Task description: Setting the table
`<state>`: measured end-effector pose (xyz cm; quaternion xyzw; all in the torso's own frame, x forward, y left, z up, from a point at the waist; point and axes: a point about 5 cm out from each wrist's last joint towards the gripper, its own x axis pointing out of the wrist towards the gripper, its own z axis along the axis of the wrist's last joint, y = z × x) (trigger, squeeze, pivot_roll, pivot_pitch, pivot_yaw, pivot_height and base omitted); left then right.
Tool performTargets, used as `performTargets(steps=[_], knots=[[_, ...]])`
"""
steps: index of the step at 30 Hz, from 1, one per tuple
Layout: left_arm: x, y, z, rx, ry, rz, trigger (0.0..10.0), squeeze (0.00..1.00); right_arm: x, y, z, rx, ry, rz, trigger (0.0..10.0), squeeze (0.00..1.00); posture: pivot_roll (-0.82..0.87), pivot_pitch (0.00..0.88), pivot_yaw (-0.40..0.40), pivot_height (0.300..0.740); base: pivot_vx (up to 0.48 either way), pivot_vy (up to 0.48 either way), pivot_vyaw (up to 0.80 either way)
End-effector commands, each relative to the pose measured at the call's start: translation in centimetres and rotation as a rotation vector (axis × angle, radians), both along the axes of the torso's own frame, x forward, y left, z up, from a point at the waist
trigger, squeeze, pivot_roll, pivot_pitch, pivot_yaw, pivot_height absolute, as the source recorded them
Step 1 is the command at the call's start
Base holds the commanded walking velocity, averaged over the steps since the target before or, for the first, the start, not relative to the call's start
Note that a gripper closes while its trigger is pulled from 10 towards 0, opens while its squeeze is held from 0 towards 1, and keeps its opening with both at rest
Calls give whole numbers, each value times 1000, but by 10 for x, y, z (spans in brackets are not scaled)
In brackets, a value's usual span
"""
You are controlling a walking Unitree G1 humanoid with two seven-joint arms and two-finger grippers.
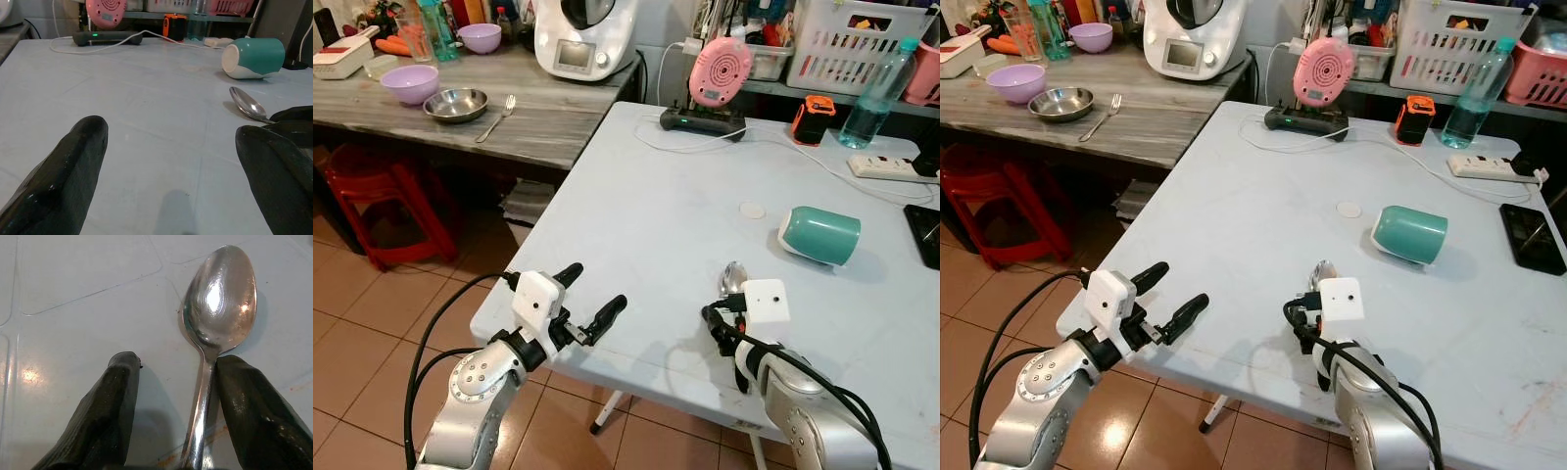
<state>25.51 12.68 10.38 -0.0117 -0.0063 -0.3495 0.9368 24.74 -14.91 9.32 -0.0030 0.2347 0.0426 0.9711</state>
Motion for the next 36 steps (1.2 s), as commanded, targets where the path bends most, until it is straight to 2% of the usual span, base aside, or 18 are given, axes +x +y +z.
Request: performTargets(steps=[1,6,19,27,36], knots=[[2,-2,3,-3,-13,-18,10000,0,-11,-17,-15,-25,87,-85,0,0,-59,49,-6,740,0,0,0],[3,-2,5,-5,-18,-30,10000,0,-13,-20,-19,-7,105,-127,0,0,-58,47,0,740,0,0,0],[-2,-9,8,-31,-13,-134,10000,0,-3,-20,-19,22,91,-146,0,0,-47,37,6,740,0,0,0],[-8,-6,-1,82,-1,-238,10000,0,2,-28,-17,6,64,-174,0,0,-45,43,10,740,0,0,0],[-8,-7,0,107,-9,-258,10000,0,3,-28,-18,12,63,-180,0,0,-45,49,11,740,0,0,0]])
